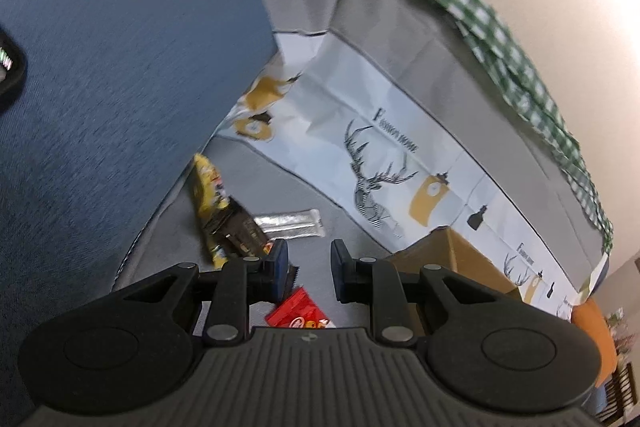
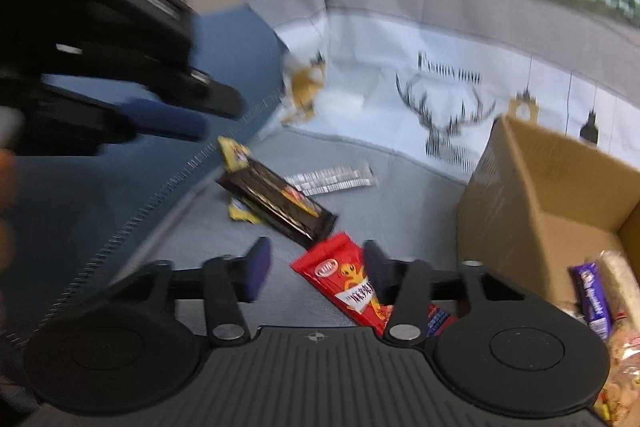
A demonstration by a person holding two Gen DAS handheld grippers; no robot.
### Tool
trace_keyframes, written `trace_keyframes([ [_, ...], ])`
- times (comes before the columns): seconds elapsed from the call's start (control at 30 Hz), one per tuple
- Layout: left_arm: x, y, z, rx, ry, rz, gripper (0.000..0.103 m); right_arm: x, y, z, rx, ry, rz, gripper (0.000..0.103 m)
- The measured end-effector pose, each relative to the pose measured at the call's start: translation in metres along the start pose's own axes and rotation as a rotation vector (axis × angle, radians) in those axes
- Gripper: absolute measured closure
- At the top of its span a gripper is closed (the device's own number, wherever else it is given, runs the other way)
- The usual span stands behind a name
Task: Organize snacks
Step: 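Move both tools back down toward the remaining snacks, then grasp the dark chocolate bar with the left gripper while the right grasps the red spicy-strip packet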
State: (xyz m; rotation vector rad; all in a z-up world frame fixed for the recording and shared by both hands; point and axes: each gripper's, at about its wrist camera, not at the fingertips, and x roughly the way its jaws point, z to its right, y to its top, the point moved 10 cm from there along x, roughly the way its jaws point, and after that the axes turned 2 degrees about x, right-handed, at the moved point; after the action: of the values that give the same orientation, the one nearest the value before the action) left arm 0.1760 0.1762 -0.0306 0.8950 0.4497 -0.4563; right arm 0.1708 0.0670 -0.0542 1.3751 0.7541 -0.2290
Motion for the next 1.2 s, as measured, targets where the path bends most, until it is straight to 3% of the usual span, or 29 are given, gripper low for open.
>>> trace_keyframes([
  [0.03,0.002,-0.001,-0.004,-0.022,-0.001,-0.012,0.079,0.012,-0.001,0.001,-0.005,-0.018,-0.029,0.025],
  [0.17,0.017,-0.006,-0.016,-0.107,-0.015,-0.074,0.077,0.047,-0.007,0.005,-0.019,-0.052,-0.127,0.012],
  [0.33,0.038,-0.014,-0.023,-0.16,-0.005,-0.146,0.069,0.076,-0.017,0.011,-0.025,-0.063,-0.235,0.009],
  [0.47,0.055,-0.012,-0.025,-0.153,0.037,-0.155,0.068,0.091,-0.029,0.022,0.013,-0.068,-0.313,0.009],
  [0.6,0.077,-0.012,-0.028,-0.161,0.062,-0.187,0.063,0.093,-0.035,0.024,0.037,-0.057,-0.34,0.008],
  [0.7,0.093,-0.014,-0.032,-0.142,0.11,-0.21,0.059,0.091,-0.036,0.021,0.055,-0.024,-0.361,0.014],
  [0.8,0.105,-0.016,-0.035,-0.136,0.136,-0.215,0.059,0.086,-0.036,0.015,0.052,0.007,-0.367,0.027],
  [0.87,0.111,-0.016,-0.035,-0.13,0.139,-0.209,0.059,0.084,-0.036,0.012,0.08,0.047,-0.378,0.041],
  [0.97,0.118,-0.015,-0.037,-0.115,0.155,-0.201,0.059,0.081,-0.035,0.008,0.091,0.076,-0.381,0.051],
  [1.2,0.133,-0.018,-0.037,-0.074,0.172,-0.218,0.062,0.07,-0.033,0.008,0.217,0.143,-0.381,0.062],
])
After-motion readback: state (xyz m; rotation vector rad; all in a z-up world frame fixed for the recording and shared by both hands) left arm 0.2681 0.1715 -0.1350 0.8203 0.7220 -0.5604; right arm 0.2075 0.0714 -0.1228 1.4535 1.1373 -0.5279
